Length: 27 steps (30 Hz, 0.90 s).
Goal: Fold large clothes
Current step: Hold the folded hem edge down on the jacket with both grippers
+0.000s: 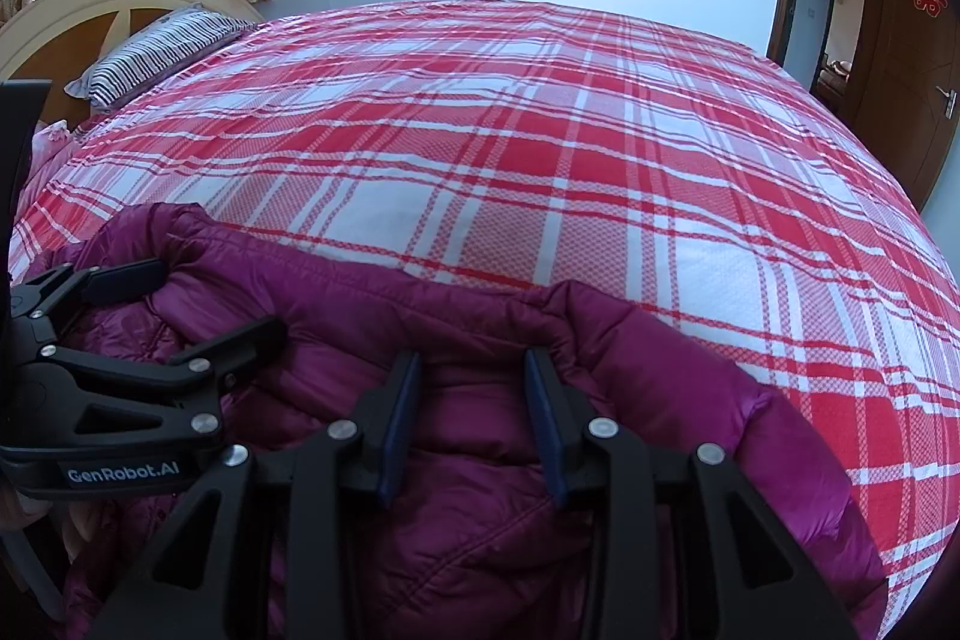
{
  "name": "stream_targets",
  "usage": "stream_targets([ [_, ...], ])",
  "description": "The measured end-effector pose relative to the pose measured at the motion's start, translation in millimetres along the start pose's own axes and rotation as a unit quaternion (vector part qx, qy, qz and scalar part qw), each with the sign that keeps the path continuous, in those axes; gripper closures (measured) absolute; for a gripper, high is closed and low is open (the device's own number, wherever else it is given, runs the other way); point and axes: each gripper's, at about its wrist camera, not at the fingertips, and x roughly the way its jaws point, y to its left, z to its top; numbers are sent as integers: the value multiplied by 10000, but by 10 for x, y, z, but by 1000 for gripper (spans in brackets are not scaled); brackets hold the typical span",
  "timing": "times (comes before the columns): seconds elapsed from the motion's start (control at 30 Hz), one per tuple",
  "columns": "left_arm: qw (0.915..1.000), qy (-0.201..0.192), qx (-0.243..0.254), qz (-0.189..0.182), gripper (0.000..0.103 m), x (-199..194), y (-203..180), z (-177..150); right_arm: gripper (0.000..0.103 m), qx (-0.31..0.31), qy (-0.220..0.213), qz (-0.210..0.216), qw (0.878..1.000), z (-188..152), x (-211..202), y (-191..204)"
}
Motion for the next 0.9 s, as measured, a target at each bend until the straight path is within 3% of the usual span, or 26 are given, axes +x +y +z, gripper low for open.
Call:
stream_targets([
  [0.9, 10000, -1, 10, -1, 1, 10, -4, 9, 65, -1, -6, -12, 10000, 2, 19, -5],
])
